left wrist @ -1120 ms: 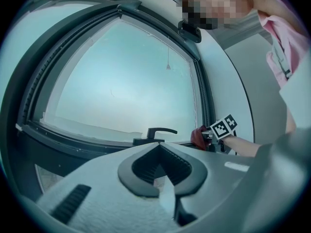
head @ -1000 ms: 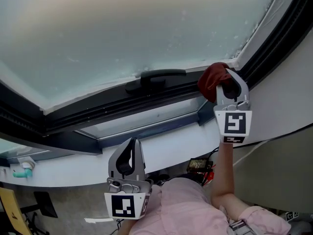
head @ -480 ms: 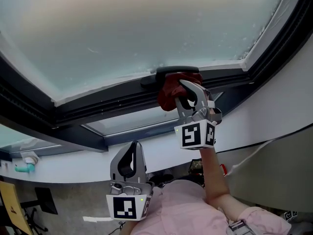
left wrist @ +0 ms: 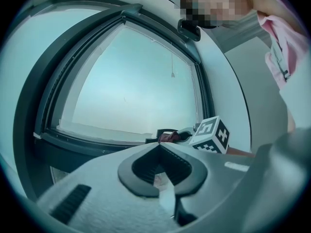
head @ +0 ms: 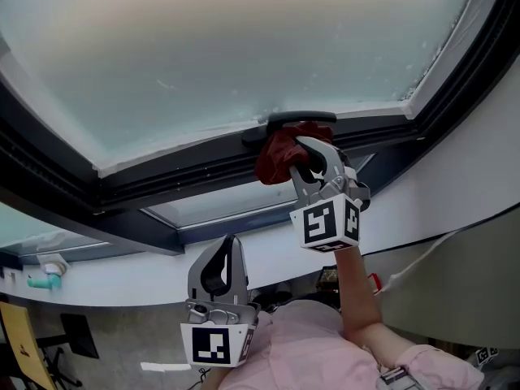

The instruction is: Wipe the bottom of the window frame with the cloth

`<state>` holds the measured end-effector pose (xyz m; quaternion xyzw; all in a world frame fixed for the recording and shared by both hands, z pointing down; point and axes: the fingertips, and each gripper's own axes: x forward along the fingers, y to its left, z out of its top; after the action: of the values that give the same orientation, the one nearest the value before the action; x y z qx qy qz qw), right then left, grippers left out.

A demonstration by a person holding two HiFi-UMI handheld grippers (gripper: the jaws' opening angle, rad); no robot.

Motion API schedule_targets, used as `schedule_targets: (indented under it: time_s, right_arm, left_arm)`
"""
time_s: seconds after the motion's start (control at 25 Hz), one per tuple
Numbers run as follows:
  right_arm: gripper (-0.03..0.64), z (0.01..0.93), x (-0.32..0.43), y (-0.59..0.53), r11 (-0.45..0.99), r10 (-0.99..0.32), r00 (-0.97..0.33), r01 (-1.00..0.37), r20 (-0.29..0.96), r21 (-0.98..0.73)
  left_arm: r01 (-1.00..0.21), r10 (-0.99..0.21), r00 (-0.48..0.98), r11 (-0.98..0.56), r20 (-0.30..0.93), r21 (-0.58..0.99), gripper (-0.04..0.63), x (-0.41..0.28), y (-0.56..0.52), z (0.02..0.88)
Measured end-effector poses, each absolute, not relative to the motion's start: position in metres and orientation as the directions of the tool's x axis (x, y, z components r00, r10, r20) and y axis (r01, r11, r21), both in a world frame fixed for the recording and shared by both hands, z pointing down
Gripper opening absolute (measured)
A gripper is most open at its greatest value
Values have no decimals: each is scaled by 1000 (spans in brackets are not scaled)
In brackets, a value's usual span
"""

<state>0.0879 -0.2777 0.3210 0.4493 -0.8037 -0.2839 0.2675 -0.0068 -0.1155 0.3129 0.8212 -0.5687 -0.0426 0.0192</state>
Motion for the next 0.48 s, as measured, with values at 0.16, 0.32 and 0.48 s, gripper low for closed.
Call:
schedule_targets:
  time_s: [0.16,0.32,0.48]
  right_arm:
    - [71,324,89,-279,434,-883,-432,-602,184,670]
    - [69,326,92,-279,447,-883,-431,-656,184,609]
    - [69,326,97,-281,459,-880,-441,-689,178,560]
  left_arm:
    - [-932,-935,351,-354,-49,82,-3,-10,-117,313]
    - [-929,-932,358,-361,-53,84,-3,-9,-118,314]
    - [-927,-933,355,-360,-62,102,-3,-6,-118,312]
